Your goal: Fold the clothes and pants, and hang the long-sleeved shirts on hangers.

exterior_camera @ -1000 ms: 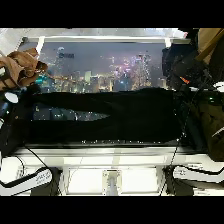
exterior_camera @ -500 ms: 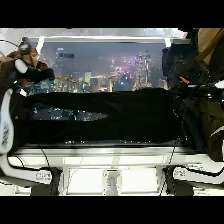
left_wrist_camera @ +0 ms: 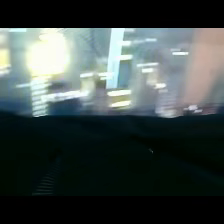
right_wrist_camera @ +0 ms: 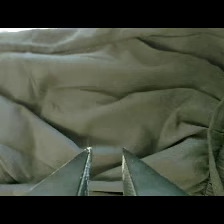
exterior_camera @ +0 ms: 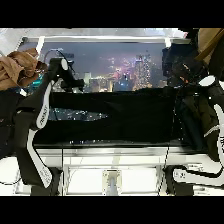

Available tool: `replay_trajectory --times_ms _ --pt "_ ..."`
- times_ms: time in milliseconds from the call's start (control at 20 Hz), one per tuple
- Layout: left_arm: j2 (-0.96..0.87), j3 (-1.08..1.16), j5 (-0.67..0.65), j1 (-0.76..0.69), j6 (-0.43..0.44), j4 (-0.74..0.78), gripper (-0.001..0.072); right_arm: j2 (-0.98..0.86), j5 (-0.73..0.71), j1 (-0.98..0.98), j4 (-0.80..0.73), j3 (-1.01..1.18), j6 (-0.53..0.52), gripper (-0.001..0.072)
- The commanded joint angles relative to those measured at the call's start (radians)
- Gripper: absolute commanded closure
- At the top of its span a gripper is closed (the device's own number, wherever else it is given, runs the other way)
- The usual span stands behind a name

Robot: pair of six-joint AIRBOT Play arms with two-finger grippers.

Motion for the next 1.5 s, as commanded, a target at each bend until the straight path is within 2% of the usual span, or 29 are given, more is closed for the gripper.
replay_trajectory --times_ms 0,200,400,450,500,550,600,750,900,1050,1200,1350,1450 --pt "-0.064 0.041 -0.021 -0.039 -0.054 -0.067 0.0102 0.000 0.001 0.025 -0.028 0.001 -0.004 0.0486" --pt "-0.073 0.041 -0.021 -0.039 -0.061 -0.104 0.0103 0.000 0.001 0.025 -0.043 0.001 -0.004 0.0486" --pt "-0.082 0.041 -0.026 -0.039 -0.064 -0.129 0.0134 0.000 0.001 0.025 -0.053 0.001 -0.004 0.0486" --pt "-0.084 0.041 -0.030 -0.039 -0.063 -0.146 0.0211 0.000 0.001 0.025 -0.053 0.001 -0.003 0.0486" --pt "-0.084 0.041 -0.030 -0.039 -0.055 -0.152 0.0380 0.000 0.001 0.025 -0.056 0.001 -0.004 0.0486" --pt "-0.083 0.042 -0.035 -0.039 -0.029 -0.152 0.0614 0.000 0.002 0.025 -0.057 0.001 -0.003 0.0486" --pt "-0.082 0.042 -0.048 -0.039 0.004 -0.151 0.0702 0.000 0.002 0.025 -0.060 0.001 -0.003 0.0486" --pt "-0.074 0.042 -0.088 -0.035 0.051 -0.150 0.0700 0.000 0.002 0.025 -0.060 0.001 -0.003 0.0486" --pt "-0.021 0.042 -0.062 -0.034 0.053 -0.108 0.0701 0.000 0.020 0.025 -0.060 0.001 -0.003 0.0486" --pt "0.095 0.039 -0.060 -0.042 0.080 -0.021 0.0701 0.000 0.068 0.025 -0.070 0.001 -0.003 0.0486" --pt "0.233 0.010 -0.113 -0.066 0.091 0.081 0.0701 0.001 0.106 0.025 -0.080 0.001 -0.003 0.0486" --pt "0.401 -0.251 -0.111 -0.109 0.087 0.090 0.0701 0.002 0.141 0.025 -0.080 0.001 -0.003 0.0486" --pt "0.541 -0.556 -0.016 -0.158 0.027 0.090 0.0701 0.002 0.172 0.025 -0.080 0.001 -0.003 0.0486"
